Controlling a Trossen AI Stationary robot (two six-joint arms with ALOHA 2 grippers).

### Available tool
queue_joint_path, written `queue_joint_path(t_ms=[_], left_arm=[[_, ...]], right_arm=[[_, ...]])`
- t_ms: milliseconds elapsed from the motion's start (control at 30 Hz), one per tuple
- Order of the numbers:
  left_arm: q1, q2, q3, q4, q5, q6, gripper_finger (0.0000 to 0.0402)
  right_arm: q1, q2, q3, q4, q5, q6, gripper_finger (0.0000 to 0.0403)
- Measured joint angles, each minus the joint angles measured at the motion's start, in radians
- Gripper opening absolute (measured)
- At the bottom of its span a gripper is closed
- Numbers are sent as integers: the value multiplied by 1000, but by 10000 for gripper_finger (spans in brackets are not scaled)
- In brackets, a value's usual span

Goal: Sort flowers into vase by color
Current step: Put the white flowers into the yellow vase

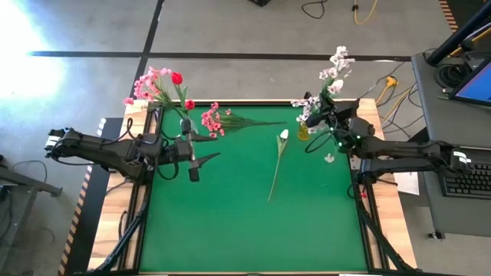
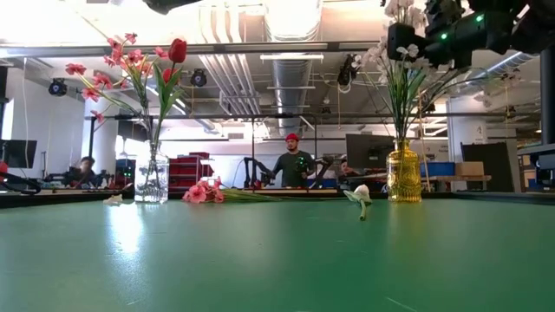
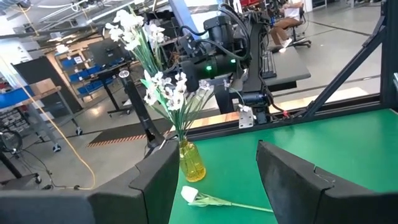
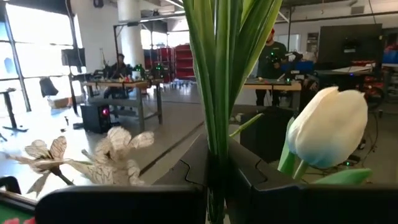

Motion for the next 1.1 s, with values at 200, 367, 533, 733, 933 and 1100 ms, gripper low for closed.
queue_joint_path(t_ms=[200,367,533,733,933,1100], left_arm=[[0,0,0,-3,0,-2,200],[0,0,0,-3,0,-2,200],[0,0,0,-3,0,-2,200],[0,0,0,-3,0,-2,200],[0,0,0,-3,0,-2,200],[0,0,0,-3,0,-2,200]], right_arm=[[0,26,0,1,13,2,22],[0,46,-1,0,13,12,22],[0,67,-3,0,13,12,22],[1,79,-3,-6,12,19,23],[1,66,-3,-7,11,37,28],[3,59,-3,-10,9,38,62]])
